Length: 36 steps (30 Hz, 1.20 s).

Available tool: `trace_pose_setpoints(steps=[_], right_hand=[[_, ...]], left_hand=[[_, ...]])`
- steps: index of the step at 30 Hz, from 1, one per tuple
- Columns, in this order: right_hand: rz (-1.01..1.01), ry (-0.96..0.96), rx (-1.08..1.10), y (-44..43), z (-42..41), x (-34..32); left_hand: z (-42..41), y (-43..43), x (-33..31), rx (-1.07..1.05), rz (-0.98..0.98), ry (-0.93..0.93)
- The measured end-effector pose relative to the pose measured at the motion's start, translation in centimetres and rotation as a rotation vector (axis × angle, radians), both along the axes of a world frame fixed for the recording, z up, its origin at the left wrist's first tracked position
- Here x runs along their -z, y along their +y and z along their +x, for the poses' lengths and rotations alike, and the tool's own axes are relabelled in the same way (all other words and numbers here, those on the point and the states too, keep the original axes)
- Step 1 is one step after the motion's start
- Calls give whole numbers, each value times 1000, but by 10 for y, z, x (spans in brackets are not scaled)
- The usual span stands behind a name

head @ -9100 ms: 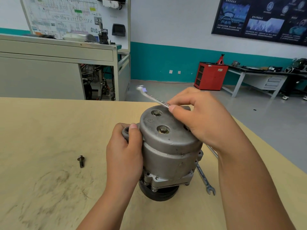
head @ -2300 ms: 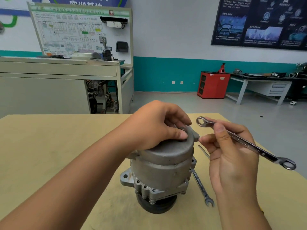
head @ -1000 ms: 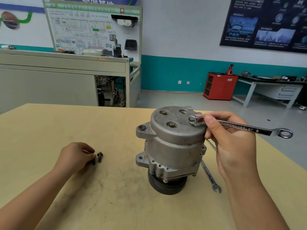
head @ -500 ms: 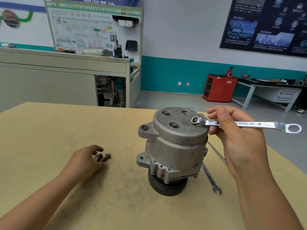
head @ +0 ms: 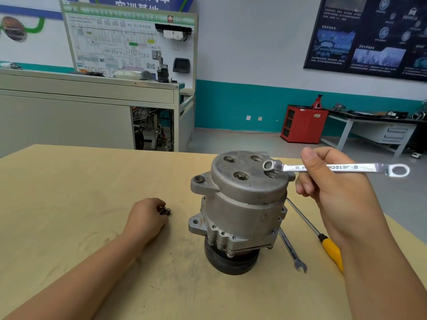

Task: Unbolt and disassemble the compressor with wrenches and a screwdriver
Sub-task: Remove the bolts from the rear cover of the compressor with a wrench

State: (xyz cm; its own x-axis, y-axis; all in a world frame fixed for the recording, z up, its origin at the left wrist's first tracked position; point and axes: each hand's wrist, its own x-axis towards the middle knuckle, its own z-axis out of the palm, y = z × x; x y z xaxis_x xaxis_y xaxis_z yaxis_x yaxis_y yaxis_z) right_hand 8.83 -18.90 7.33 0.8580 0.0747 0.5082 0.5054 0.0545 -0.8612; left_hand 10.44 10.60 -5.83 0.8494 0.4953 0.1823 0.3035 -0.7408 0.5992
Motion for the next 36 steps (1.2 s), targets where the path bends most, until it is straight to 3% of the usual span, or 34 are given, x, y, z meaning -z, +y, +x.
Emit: trace_pose_setpoints(steps=[6, 16, 21, 24, 26, 30, 36], right_hand=[[118, -26, -204, 4, 0, -1], [57, -80, -183, 13, -4, 5], [150, -88, -117, 18, -9, 11], [134, -108, -47, 21, -14, 12], [118, -107, -9, 22, -17, 13], [22, -109, 81, 23, -23, 12], [-82, -167, 197, 28, -35, 10]], left_hand=[[17, -20, 2, 19, 61, 11], [8, -16, -3, -12, 31, -35], [-23, -39, -29, -33, -177, -408], [-49, -69, -53, 93, -389, -705], [-64, -87, -69, 228, -436, -777], [-77, -111, -90, 414, -275, -679], [-69, -130, -99, 343, -165, -523]])
